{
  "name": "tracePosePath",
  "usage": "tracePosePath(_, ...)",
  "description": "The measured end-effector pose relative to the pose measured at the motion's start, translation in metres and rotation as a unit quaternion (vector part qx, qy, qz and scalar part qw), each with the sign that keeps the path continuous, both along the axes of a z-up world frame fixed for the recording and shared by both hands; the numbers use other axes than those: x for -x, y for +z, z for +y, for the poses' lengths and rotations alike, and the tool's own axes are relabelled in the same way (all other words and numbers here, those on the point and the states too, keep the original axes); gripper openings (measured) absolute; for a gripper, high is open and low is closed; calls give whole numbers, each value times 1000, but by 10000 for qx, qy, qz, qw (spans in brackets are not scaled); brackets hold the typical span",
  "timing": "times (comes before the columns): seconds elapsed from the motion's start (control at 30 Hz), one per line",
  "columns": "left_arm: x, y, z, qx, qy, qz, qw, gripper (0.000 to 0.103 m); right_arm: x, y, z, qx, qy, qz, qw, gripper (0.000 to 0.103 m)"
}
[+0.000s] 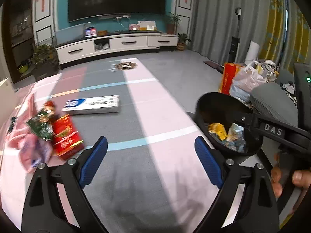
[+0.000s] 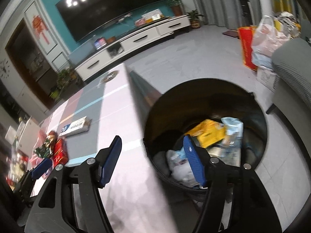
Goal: Collect trash
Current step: 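Move both open tools back over the remaining trash, then grasp the pink plastic bag with the left tool while the right tool grasps the green snack bag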
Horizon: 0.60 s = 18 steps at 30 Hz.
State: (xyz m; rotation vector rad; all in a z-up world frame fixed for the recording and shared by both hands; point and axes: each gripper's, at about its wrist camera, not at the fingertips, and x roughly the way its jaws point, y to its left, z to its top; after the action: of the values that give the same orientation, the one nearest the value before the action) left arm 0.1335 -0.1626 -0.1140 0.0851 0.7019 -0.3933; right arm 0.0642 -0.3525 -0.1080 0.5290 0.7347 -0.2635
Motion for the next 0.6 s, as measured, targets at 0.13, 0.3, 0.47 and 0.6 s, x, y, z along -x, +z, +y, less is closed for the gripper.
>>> tracePosePath(0.13,6,15,56,156,401,-308,9986,91,-13,3,29,138,375,-38,9992,65)
tracePosePath(0.3,-6,25,137,541,1310,-450,9889,91,-27,12,74,322,1064,-267,9934,65)
tracePosePath(0.47,-35,14,224,1207,2216,85,9676,90,-40,21,132,548,1900,-507,9789,65)
tracePosePath(0.6,-53,3,263,1671,2404,419,9552,80,-53,29,181,741,2486,-729,9630,65)
